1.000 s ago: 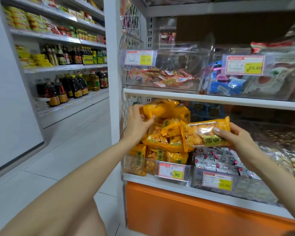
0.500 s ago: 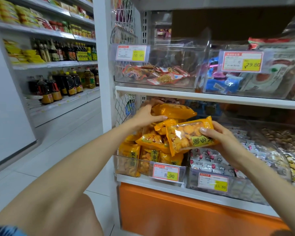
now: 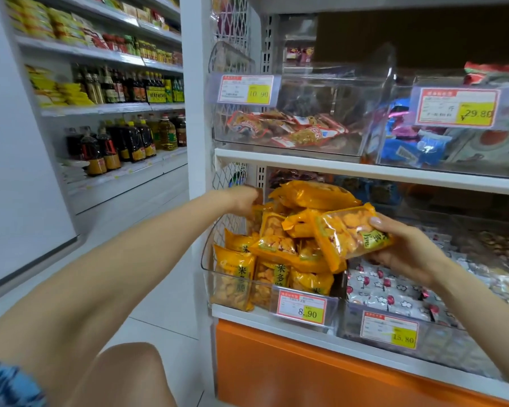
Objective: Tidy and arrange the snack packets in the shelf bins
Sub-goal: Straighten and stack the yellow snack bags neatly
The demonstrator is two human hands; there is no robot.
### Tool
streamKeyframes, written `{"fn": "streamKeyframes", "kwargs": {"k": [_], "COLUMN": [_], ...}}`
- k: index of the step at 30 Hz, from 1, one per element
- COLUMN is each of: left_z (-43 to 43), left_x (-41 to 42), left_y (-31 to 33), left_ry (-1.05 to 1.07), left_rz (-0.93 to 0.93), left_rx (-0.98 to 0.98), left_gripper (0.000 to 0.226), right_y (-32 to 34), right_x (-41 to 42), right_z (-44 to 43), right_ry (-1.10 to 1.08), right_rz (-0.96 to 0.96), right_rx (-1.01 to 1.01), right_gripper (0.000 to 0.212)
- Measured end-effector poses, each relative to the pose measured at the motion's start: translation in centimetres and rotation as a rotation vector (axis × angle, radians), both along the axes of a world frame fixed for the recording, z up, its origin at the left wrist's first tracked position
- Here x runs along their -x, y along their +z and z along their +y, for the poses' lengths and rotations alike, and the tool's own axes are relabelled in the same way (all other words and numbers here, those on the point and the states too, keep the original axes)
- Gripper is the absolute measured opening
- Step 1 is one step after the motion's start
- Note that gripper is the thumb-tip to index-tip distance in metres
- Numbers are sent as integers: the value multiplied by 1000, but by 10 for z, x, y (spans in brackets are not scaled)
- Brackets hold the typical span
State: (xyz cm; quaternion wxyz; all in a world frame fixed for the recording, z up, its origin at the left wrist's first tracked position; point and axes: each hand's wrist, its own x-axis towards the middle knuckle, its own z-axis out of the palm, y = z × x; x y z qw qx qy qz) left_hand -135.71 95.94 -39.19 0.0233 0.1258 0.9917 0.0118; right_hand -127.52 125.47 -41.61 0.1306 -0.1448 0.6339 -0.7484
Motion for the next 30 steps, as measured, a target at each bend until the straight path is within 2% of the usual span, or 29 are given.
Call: {"fn": "streamKeyframes", "kwargs": {"k": [1,4,5,9,11,13,15,17,21,24,27,30], "left_z": [1,4,6,14,14,10,7,8,7,-12,-28,-28], "left_x": [4,15,17,32,43,54,67,68,33,-16,-71,-116], "left_y": [-3,-8,-9,-13,-19,-24,-27,-22,-8,-7,-9,-10], "left_ry": [-9,-29,-28,-44,-1,63,65,58,-28,-18,-56,-97], "left_rz": [-48,-189,-228,-365,-420,-478,-503,-450,-112,27,43,-129], "left_rx": [86,237,264,338,384,374,283,160,6,-359,-741,-1008], "left_gripper": [51,52,54,59,59,70,77,66,41,32,18,22], "right_y": [1,5,6,6,3,1,0,-2,0,8,13,18], "right_x": [2,3,3,4,6,7,7,8,5,-6,-21,-35], "right_z": [0,-2,-3,-2,0,2,5,10,12,1,-15,-28], "right_ry": [-28,-93,-114,-142,-146,-141,-137,-125,-85,-63,-62,-72], "right_rz": [-18,-50,-54,-53,-51,-47,-36,3,68,119,172,210], "right_rx": [27,125,145,110,67,32,4,-56,-144,-161,-173,-168], "right_gripper": [87,43,36,19,22,27,29,35,44,41,35,32]}}
